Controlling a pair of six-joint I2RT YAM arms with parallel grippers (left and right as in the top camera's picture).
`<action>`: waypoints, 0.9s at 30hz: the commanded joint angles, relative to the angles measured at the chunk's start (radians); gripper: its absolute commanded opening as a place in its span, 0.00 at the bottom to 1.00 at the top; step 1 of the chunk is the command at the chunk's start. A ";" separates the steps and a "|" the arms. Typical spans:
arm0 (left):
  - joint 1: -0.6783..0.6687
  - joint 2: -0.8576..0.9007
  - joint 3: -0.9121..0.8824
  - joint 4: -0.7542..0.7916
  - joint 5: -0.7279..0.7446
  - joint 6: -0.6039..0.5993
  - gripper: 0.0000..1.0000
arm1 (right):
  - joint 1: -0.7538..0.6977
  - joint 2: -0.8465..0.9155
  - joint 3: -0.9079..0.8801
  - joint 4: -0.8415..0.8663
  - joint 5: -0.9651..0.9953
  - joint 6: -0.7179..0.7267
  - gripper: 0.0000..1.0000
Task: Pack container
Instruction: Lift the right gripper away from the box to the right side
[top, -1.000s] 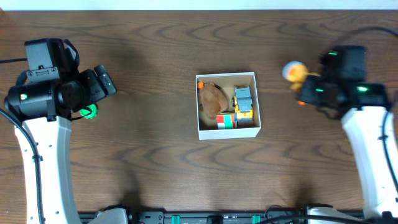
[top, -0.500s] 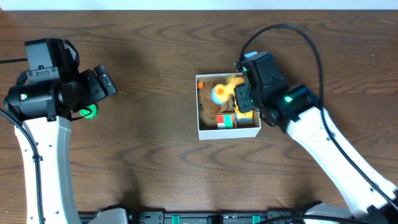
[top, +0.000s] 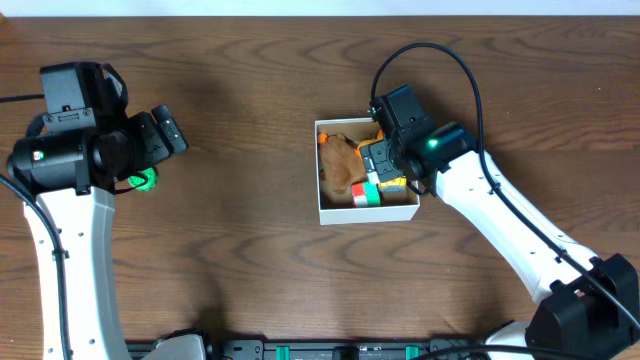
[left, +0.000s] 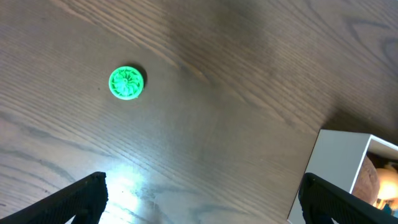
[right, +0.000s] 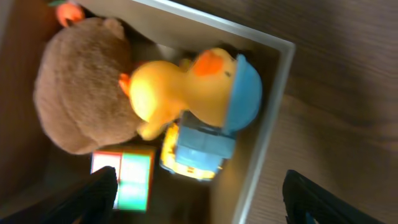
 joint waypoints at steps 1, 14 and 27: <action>0.005 0.002 -0.008 -0.015 0.007 -0.009 0.98 | -0.012 -0.045 0.019 -0.011 0.120 0.064 0.87; 0.005 0.002 -0.008 -0.045 0.002 -0.006 0.98 | -0.498 -0.171 0.017 -0.160 0.023 0.101 0.98; 0.032 0.023 -0.014 -0.092 -0.047 -0.024 0.98 | -0.823 -0.158 -0.064 -0.224 -0.087 0.168 0.98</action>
